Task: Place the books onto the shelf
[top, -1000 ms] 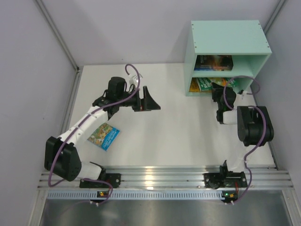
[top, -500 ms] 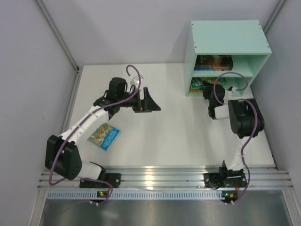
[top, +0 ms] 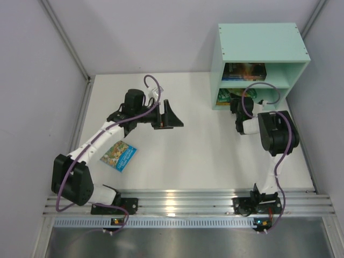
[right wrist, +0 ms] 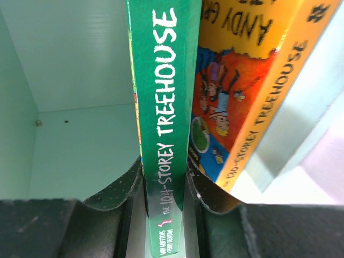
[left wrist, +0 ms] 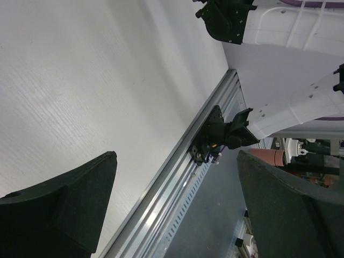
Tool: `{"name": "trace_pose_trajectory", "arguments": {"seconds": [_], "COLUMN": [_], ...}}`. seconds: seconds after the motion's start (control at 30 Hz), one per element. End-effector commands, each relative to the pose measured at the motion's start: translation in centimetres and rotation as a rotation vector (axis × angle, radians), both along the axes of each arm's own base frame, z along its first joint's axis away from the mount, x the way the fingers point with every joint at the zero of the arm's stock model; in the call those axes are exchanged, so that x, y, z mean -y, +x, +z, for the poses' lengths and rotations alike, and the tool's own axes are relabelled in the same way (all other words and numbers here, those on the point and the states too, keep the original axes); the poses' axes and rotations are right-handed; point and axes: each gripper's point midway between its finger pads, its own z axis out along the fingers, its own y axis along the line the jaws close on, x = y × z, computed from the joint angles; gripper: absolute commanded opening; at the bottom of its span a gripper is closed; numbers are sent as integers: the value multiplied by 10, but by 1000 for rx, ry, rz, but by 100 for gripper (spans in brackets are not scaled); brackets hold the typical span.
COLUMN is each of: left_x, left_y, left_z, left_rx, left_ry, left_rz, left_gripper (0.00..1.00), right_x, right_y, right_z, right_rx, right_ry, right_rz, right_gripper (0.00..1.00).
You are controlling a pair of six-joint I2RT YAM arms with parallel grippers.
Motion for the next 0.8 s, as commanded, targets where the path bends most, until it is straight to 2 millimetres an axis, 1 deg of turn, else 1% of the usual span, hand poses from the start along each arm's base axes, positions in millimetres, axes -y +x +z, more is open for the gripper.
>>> {"name": "trace_pose_trajectory", "arguments": {"seconds": [0.0,0.1,0.13,0.2,0.23,0.27,0.33,0.37,0.43,0.47,0.5,0.67,0.7,0.77], "left_x": [-1,-1,-1,-1,-1,-1,-2,-2,-2,-3,-3,-4,-5,-6], "left_y": [2,2,2,1,2,2,1,1,-1,0,0,-4,-4,-5], "left_z": [15,16,17,19,18,19,19,17,20,20,21,23,22,23], "left_rx": [68,66,68,70,70,73,74,69,74,73,77,80,78,82], "left_ry": [-35,-39,-41,-44,-43,-43,-40,-39,-43,-42,-43,-45,-43,-41], "left_rz": [16,16,17,15,16,17,19,16,20,25,28,30,33,40], "left_gripper": [98,98,98,98,98,98,98,98,98,98,98,98,98,98], "right_x": [-16,-22,-23,-28,-29,-31,-30,-31,-33,-37,-37,-38,-36,-31], "right_y": [17,19,18,17,16,13,9,4,0,-1,-5,-8,-8,-11], "right_z": [32,33,28,25,27,20,18,16,14,19,14,12,15,9], "right_rx": [99,98,78,66,71,38,-11,-44,-64,-48,-55,-59,-57,-95], "right_ry": [18,20,19,53,60,62,60,54,34,35,25,25,14,5], "right_rz": [6,15,21,44,48,64,78,92,112,137,146,174,180,180], "right_gripper": [7,8,13,21,30,33,39,40,44,45,46,46,47,47]}}
